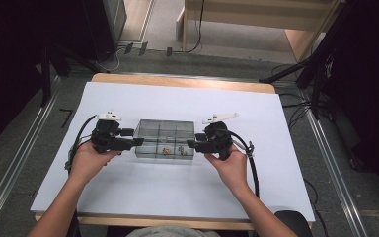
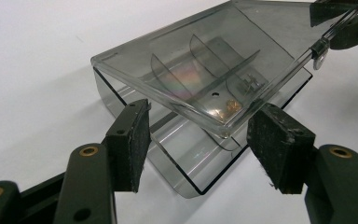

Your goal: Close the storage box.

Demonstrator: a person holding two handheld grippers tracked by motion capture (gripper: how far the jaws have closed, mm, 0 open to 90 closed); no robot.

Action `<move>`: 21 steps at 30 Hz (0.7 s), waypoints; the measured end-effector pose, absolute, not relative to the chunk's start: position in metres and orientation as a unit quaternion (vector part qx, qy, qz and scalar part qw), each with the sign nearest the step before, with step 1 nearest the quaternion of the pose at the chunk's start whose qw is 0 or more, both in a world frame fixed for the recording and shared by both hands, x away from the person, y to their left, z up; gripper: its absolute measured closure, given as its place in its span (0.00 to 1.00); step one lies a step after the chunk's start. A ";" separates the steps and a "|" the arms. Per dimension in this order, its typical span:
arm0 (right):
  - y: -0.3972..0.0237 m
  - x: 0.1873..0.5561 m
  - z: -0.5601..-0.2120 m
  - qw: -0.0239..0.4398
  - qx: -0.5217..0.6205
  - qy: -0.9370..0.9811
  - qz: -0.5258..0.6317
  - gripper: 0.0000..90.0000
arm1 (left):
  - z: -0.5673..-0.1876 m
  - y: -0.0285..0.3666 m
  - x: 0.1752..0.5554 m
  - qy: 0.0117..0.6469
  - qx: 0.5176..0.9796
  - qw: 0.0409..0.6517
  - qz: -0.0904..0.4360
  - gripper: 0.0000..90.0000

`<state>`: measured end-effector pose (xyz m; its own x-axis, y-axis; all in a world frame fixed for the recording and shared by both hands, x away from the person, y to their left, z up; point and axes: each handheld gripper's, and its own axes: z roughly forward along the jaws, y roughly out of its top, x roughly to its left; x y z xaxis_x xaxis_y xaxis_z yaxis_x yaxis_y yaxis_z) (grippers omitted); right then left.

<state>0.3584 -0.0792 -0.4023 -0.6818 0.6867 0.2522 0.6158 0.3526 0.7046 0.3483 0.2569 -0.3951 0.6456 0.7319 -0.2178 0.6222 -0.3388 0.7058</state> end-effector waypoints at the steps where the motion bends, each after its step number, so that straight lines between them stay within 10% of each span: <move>1: -0.079 0.358 -0.404 0.045 0.393 0.822 0.410 0.62 | -0.397 0.257 0.348 0.414 0.817 0.397 0.068 0.45; 21: -0.075 0.349 -0.418 0.048 0.389 0.830 0.398 0.62 | -0.413 0.253 0.346 0.393 0.831 0.388 0.069 0.44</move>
<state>0.3495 -0.0755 -0.4181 -0.6930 0.6833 0.2299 0.6069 0.3808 0.6976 0.3456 0.2530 -0.4134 0.6816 0.7067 -0.1898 0.5994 -0.3905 0.6987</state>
